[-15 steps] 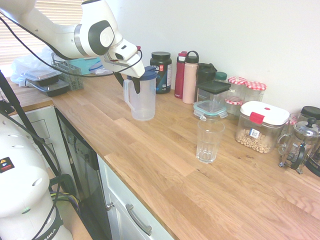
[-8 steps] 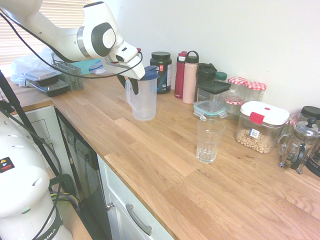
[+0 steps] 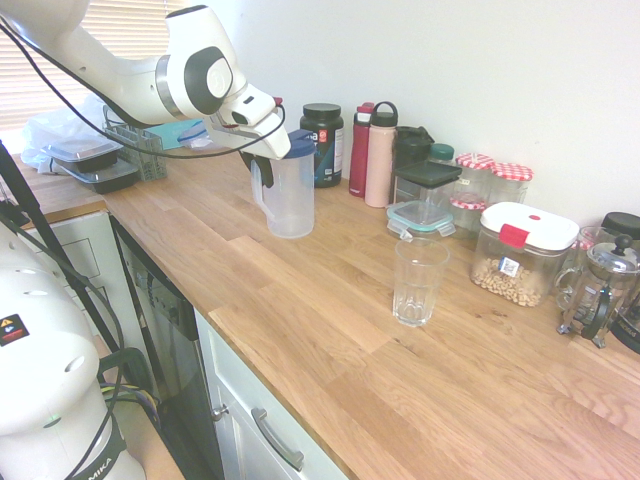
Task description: Pour me some water
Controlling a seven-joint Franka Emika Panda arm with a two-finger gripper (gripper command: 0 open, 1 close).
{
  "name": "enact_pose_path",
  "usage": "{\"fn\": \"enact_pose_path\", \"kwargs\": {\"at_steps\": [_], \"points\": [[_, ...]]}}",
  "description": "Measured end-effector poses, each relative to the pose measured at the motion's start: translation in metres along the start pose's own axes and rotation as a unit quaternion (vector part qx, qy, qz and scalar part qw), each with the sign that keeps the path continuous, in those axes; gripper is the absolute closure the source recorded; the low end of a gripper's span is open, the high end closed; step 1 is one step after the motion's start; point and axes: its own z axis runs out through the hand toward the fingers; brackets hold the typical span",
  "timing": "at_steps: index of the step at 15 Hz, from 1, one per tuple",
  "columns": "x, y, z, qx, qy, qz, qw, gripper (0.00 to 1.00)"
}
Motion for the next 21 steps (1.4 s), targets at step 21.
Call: {"fn": "enact_pose_path", "kwargs": {"at_steps": [21], "points": [[0.053,0.306,-0.215,0.014,-0.032,-0.021,0.999,1.0]]}}
